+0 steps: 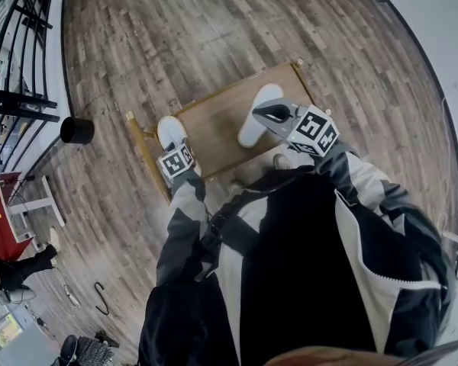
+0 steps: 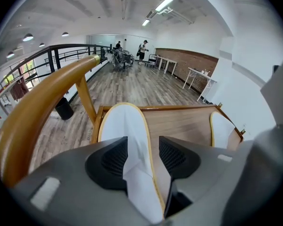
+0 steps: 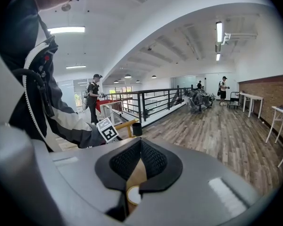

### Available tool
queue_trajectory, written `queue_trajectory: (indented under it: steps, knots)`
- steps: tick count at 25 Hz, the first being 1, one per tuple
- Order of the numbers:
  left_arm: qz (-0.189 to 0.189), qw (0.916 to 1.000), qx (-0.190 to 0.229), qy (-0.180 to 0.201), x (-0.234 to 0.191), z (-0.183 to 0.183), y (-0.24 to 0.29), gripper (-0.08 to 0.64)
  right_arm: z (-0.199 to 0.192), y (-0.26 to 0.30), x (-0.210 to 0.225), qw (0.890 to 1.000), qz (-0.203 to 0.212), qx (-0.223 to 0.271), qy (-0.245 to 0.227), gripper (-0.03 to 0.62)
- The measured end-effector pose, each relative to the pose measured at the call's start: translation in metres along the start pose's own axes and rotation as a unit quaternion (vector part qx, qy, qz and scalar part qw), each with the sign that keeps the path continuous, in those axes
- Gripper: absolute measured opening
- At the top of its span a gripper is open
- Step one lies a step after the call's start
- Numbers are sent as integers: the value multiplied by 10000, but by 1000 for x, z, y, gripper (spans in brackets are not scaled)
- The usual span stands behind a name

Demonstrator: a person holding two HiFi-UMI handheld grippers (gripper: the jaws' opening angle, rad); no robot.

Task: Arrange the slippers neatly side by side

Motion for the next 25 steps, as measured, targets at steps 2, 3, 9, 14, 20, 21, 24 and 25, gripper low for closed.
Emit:
queue_trajectory:
  steps: [2,3,9,14,20,21,24,25]
  knots:
    - [-101,9998,132,84,6,8,-5,227,0,3,1,10000,31,-8,10,5]
    - [-164,9995,215,159,11,12,-9,220,0,5,2,10000,46,-11,26,5]
    - [-537,9889,1336,363,47,49,-51,98,7,14,2,9999,78,-80,26,5]
    - [-960,9648,2380,570,75,94,-105,45,33,13,11,9997,-49,208,150,5]
    - [-1481,9083,3700,1269,112,141,-186,18,74,10,23,9972,-333,624,255,5]
    - [-1549,9005,3844,1320,116,145,-199,18,81,9,21,9963,-308,718,347,5]
    - [-1653,8901,4014,1392,129,151,-223,18,104,2,10,9938,-202,1007,423,5]
    - [-1675,8890,4020,1412,133,151,-227,18,110,-1,7,9934,-204,1069,355,5]
Point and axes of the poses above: the fingertips, and each gripper's own axes: y forward along the fingers, x to its right, z out of its top, the point moved 9 cm from there along -y, backward along the fingers, and after that the axes turned 3 degrees about -x, right-handed, at the moved point
